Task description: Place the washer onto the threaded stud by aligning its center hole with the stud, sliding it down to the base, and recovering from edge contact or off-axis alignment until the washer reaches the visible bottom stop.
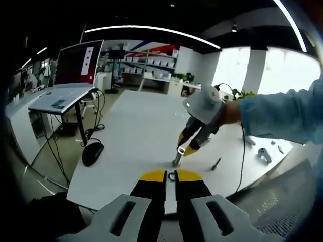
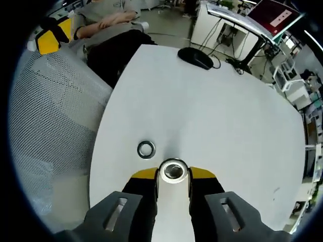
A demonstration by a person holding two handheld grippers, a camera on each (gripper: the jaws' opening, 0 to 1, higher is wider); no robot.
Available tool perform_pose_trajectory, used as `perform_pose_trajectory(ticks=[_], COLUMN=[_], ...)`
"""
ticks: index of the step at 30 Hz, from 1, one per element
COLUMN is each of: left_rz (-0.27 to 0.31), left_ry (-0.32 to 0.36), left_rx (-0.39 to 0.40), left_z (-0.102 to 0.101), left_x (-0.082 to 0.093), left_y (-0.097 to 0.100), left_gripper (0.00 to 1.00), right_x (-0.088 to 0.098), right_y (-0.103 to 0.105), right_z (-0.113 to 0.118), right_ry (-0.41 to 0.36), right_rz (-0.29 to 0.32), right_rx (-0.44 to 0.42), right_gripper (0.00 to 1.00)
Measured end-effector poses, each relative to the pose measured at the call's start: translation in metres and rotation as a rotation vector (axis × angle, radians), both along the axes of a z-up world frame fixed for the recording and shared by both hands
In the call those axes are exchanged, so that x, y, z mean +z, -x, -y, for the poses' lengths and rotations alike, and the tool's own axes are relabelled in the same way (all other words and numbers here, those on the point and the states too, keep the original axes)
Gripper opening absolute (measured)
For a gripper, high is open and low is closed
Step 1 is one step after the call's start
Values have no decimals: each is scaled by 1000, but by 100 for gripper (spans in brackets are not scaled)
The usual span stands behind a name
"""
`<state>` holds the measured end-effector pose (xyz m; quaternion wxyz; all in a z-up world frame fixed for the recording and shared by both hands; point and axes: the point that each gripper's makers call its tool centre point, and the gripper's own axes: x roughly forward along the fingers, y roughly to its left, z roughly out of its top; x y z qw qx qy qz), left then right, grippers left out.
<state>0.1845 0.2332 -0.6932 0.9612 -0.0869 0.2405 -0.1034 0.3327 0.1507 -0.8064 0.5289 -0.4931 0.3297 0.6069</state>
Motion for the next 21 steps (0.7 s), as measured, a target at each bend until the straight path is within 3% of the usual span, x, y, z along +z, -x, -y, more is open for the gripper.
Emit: perform_pose_trajectory(ticks=[18,21], left_rz=[4,7], left_ry=[5,7], left_rx=[7,8], left_z=[-1,0], left_x=[1,1], left_y=[-1,-1], left_gripper=[3,3], right_x=[-12,-11], right_y=[-7,-4], right_z=[-2,-3], right_ry=[54,91], right_rz=[4,26], right_rx=[25,70], right_gripper=[23,23])
